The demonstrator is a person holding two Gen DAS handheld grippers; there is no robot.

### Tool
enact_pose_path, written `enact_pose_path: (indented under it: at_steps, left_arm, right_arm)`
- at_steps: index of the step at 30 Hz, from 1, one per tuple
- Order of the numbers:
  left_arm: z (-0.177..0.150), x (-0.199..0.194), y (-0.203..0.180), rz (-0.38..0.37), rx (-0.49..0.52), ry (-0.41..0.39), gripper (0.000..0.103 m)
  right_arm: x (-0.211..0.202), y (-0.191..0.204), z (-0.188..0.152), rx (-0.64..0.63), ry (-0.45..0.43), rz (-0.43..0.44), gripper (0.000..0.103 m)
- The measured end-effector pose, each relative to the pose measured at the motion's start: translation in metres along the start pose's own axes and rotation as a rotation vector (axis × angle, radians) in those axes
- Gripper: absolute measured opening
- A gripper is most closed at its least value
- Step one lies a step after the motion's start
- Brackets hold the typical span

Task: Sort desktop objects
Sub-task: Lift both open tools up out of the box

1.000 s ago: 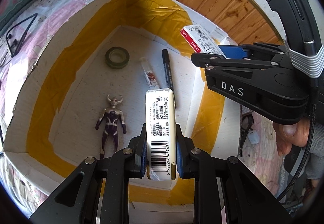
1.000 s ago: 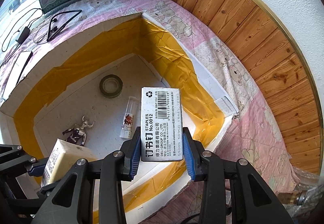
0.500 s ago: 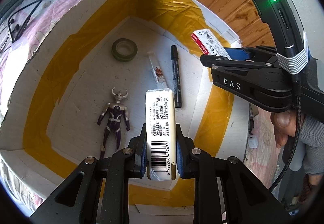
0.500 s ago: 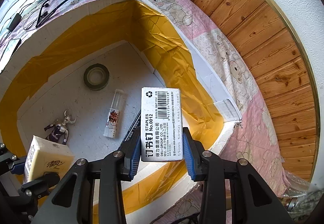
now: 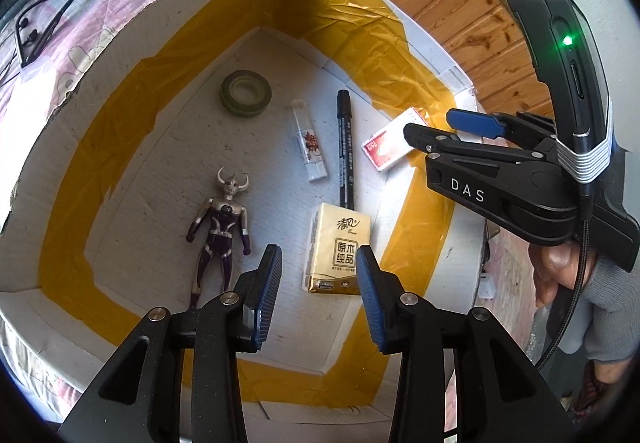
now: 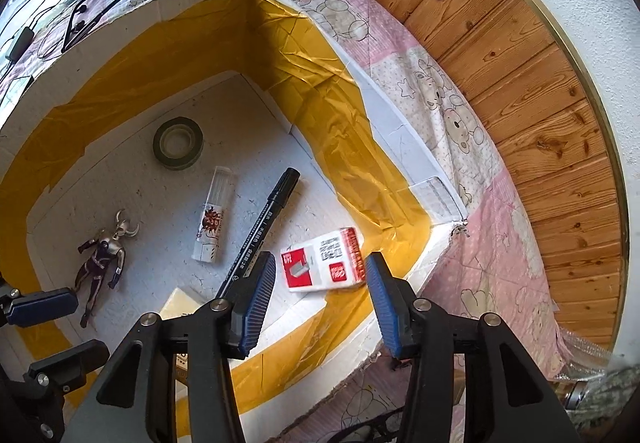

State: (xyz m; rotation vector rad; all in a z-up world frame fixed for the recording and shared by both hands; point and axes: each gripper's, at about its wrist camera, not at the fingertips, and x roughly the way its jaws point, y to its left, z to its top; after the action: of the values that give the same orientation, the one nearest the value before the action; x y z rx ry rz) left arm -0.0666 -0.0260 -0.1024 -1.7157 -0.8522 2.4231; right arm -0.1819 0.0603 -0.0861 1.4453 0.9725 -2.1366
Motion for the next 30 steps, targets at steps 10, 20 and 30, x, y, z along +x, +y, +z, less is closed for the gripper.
enact_pose_path:
  at_steps: [10,20,30]
  left_arm:
    - [0.002,-0.01,-0.001,-0.002,0.014,-0.034,0.041]
    - [-0.002,-0.024,-0.007,-0.004,0.049,-0.085,0.041]
    - [-0.01,-0.038,-0.01,0.011,0.083,-0.146,0.041]
  right_arm:
    - [-0.024,0.0,-0.006,-0.008,-0.012,-0.007,0.049]
    - [-0.046,0.005,-0.018,-0.018,-0.017,0.003,0.05]
    - [-0.069,0.017,-0.038,-0.037,-0.035,0.018,0.054]
